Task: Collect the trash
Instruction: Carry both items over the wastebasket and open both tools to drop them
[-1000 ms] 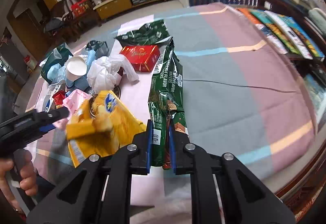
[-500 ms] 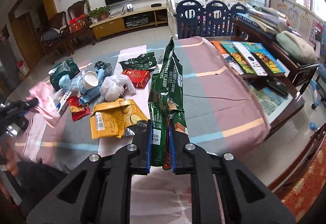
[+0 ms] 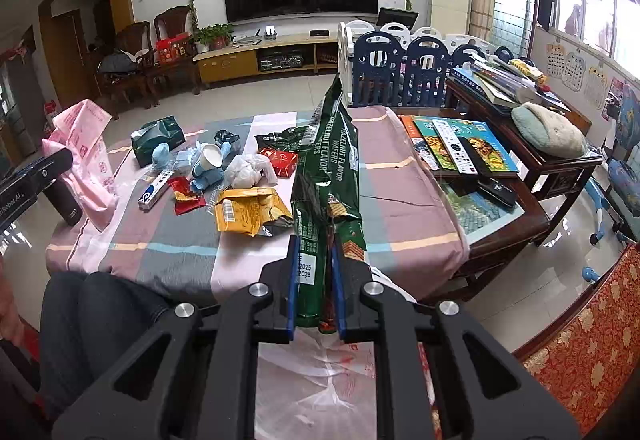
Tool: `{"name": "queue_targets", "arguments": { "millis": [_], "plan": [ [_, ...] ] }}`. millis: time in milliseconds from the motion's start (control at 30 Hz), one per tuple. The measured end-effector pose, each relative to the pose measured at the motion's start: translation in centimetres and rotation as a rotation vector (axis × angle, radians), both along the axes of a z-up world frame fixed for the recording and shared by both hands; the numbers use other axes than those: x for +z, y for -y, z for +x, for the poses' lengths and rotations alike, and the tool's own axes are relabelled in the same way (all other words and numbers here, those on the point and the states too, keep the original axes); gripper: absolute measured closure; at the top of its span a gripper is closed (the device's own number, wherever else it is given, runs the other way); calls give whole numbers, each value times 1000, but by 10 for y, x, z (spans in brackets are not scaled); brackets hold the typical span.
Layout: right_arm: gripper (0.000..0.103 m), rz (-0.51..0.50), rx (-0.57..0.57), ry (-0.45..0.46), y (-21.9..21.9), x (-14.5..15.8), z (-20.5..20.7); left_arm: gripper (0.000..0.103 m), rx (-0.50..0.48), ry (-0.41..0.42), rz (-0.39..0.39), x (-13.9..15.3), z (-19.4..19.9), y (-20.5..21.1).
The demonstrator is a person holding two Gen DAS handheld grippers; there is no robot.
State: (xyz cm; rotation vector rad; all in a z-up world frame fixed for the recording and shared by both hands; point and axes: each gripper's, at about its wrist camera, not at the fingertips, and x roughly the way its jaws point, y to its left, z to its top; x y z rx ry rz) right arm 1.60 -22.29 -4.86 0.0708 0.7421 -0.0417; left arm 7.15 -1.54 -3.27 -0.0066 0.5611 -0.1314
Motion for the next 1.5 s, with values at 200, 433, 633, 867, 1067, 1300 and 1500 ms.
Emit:
{"name": "queue_targets", "arguments": {
  "millis": [200, 433, 633, 867, 1067, 1300, 1500],
  "plan": [
    [88, 6, -50, 24, 23, 9, -28, 72, -191, -44, -50, -1, -26, 41],
    [87, 33, -95, 2, 46, 0, -39, 72, -417, -247, -115, -44, -15, 91],
    [87, 57, -119, -14, 56, -6, -40, 68, -538, -347, -30, -79, -18, 133],
    [87, 56, -131, -44, 58, -12, -37, 30, -481, -210, 79, -60, -42, 135],
    [87, 47, -116, -81, 55, -22, -35, 25, -373, -85, 128, -25, -53, 115],
    [87, 38, -89, -161, 47, -42, -29, 24, -282, -15, 136, -2, -54, 96],
    [57, 16, -85, -227, 40, -54, -25, 23, -237, -22, 127, 0, -48, 86]
  ]
}}
